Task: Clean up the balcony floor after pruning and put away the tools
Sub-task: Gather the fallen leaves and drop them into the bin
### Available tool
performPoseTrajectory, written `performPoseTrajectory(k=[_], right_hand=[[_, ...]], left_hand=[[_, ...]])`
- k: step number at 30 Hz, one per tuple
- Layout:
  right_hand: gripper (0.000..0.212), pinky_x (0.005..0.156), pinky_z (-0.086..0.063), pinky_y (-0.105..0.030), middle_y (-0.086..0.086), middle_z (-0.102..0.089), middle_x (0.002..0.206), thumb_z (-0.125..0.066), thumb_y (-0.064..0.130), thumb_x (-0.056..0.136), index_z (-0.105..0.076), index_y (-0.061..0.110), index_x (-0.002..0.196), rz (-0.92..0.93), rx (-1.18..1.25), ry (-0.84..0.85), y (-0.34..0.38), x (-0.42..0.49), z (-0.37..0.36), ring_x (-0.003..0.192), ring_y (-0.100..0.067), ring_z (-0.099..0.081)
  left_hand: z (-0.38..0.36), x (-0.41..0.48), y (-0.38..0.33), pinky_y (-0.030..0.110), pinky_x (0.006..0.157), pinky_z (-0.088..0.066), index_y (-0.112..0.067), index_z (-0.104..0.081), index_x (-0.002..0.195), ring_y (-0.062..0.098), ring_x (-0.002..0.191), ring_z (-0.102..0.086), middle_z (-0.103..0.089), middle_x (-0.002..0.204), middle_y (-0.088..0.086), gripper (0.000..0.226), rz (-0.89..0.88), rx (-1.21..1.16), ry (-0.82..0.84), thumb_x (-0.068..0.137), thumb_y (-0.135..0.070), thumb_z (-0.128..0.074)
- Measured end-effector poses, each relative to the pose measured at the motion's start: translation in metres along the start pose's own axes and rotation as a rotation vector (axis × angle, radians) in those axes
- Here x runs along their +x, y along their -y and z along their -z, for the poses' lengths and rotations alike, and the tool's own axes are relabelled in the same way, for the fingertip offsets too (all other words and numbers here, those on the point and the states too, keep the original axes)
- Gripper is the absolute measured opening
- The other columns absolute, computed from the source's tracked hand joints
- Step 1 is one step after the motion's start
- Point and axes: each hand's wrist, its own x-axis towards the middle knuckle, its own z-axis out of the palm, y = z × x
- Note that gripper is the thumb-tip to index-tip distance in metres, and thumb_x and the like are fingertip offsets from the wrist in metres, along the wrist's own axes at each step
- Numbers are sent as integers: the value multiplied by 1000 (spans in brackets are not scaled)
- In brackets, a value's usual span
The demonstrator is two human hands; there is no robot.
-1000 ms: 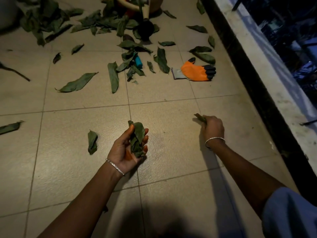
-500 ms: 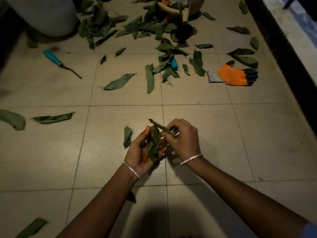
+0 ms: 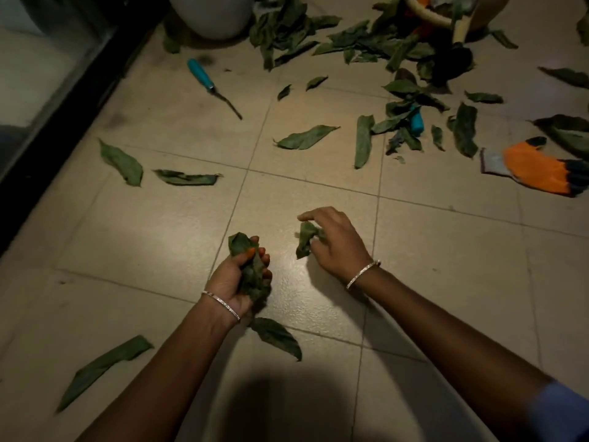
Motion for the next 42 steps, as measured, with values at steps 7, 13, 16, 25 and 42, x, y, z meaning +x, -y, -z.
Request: performPoseTrajectory(k=[7, 13, 16, 25, 42], right_hand=[[18, 84, -50, -41, -9, -66, 109, -74, 8, 81, -70, 12, 97, 183, -341, 145, -32, 15, -26, 105, -33, -56], [9, 86, -40, -33, -10, -58, 105, -60, 16, 95, -58, 8, 98, 182, -314, -33, 0, -12, -38, 103, -20, -49], [7, 64, -37, -13, -1, -58, 91, -52, 8, 97, -51, 13, 101, 61, 11, 130, 35, -47, -53, 77, -10, -51], [55, 60, -48, -30, 10, -52, 97, -45, 75, 86, -48, 28, 114, 113, -333, 388, 45, -105, -81, 77, -11, -53], [24, 55, -43, -21, 4, -63, 71, -48, -7, 93, -54, 16, 91, -120, 143, 226, 51, -73, -67, 62, -7, -58]], left_hand=[[31, -15, -29, 21, 52, -53, -14, -56, 96, 11, 48, -48, -49, 66, 3, 19, -99, -142, -51, 99, -7, -38], [62, -26, -42, 16, 42, -33, -17, -58, 90, 8, 41, -35, -40, 60, -3, 12, -157, -69, -57, 97, -20, -48], [80, -35, -50, 16, 41, -31, -19, -57, 82, 7, 40, -33, -39, 57, -5, 16, -207, -66, -75, 94, -30, -55], [183, -102, -24, 16, 38, -29, -17, -59, 80, 10, 34, -33, -45, 53, 4, 13, -497, 186, -480, 80, -13, -71], [234, -99, -31, 30, 57, -41, -18, -62, 91, 22, 73, -58, -60, 80, 2, 24, -651, 1401, -950, 86, -41, -69]])
